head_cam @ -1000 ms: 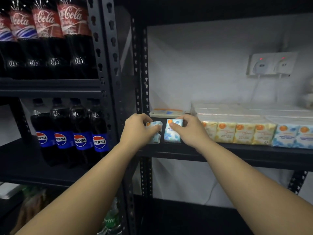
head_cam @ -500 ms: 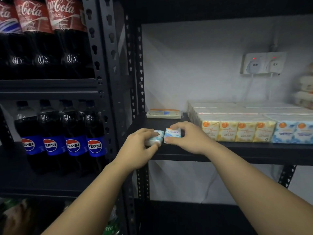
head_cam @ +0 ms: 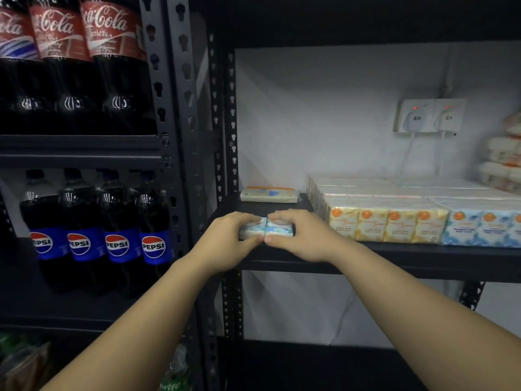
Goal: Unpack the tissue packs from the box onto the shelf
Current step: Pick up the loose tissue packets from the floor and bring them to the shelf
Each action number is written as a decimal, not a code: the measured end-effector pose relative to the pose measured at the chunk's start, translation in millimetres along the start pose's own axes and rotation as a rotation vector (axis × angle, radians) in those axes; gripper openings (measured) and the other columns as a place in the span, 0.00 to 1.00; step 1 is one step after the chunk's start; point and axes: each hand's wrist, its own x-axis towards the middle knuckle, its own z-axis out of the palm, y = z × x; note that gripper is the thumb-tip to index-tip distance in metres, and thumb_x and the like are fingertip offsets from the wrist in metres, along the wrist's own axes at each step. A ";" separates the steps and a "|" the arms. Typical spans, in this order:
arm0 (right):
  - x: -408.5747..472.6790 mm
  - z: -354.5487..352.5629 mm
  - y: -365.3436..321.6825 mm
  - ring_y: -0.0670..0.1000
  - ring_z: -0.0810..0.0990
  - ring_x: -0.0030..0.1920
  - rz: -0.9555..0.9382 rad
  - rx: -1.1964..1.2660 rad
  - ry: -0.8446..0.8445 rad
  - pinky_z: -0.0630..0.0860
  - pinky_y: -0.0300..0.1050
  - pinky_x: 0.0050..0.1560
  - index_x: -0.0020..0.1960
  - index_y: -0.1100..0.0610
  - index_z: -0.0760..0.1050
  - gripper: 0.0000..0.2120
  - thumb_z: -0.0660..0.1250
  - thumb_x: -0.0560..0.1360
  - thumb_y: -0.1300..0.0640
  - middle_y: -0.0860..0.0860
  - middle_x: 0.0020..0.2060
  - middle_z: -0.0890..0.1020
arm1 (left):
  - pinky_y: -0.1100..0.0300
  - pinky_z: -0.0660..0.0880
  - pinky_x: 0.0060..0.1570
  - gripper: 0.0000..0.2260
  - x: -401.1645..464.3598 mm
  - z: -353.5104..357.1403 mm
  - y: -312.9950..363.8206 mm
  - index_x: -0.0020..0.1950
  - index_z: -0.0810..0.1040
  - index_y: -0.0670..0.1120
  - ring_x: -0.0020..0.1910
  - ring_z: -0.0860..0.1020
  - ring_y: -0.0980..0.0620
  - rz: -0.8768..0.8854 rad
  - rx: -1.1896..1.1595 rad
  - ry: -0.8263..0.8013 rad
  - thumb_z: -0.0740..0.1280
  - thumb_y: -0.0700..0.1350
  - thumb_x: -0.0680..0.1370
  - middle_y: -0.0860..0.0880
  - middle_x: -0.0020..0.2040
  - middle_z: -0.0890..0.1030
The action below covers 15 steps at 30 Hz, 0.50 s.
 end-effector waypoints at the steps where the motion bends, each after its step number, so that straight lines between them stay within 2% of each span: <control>1: -0.1 -3.8 -1.4 0.46 0.72 0.71 -0.026 -0.017 0.009 0.71 0.48 0.71 0.75 0.42 0.72 0.37 0.68 0.70 0.28 0.42 0.71 0.75 | 0.64 0.73 0.61 0.23 0.4 -1.9 2.2 0.71 0.78 0.53 0.62 0.76 0.60 0.025 -0.008 0.018 0.73 0.57 0.78 0.58 0.66 0.79; 3: 0.6 -17.7 -4.2 0.46 0.69 0.74 -0.089 -0.052 0.075 0.67 0.48 0.74 0.76 0.43 0.71 0.35 0.68 0.73 0.31 0.43 0.74 0.73 | 0.65 0.72 0.63 0.22 1.3 -4.1 9.5 0.70 0.79 0.54 0.63 0.76 0.61 0.093 0.009 0.039 0.73 0.58 0.77 0.59 0.65 0.79; 4: 0.7 -27.4 -4.6 0.46 0.71 0.73 -0.117 -0.059 0.117 0.67 0.46 0.73 0.75 0.44 0.73 0.32 0.69 0.75 0.33 0.44 0.73 0.75 | 0.64 0.71 0.64 0.21 2.5 -3.4 14.5 0.69 0.80 0.55 0.64 0.76 0.61 0.129 0.040 0.033 0.72 0.58 0.77 0.59 0.65 0.79; 8: 0.8 -69.2 4.1 0.49 0.77 0.64 -0.147 -0.140 0.215 0.69 0.43 0.59 0.65 0.47 0.81 0.20 0.70 0.77 0.39 0.45 0.61 0.82 | 0.56 0.74 0.64 0.15 8.0 8.1 30.1 0.65 0.83 0.56 0.63 0.76 0.57 0.150 0.156 -0.001 0.72 0.56 0.79 0.57 0.62 0.81; 12: 0.8 -92.8 29.3 0.51 0.75 0.68 -0.020 -0.243 0.202 0.70 0.46 0.59 0.66 0.49 0.80 0.24 0.66 0.77 0.35 0.46 0.65 0.82 | 0.54 0.76 0.60 0.12 16.1 16.3 29.9 0.61 0.85 0.56 0.59 0.78 0.56 0.084 0.183 -0.018 0.71 0.56 0.79 0.57 0.58 0.82; 15: 1.5 -101.6 46.1 0.53 0.75 0.69 0.095 -0.281 0.156 0.73 0.52 0.64 0.68 0.49 0.79 0.31 0.63 0.76 0.29 0.48 0.68 0.80 | 0.56 0.76 0.60 0.12 26.9 19.0 24.2 0.61 0.85 0.56 0.59 0.79 0.56 0.051 0.198 -0.038 0.72 0.56 0.79 0.57 0.58 0.83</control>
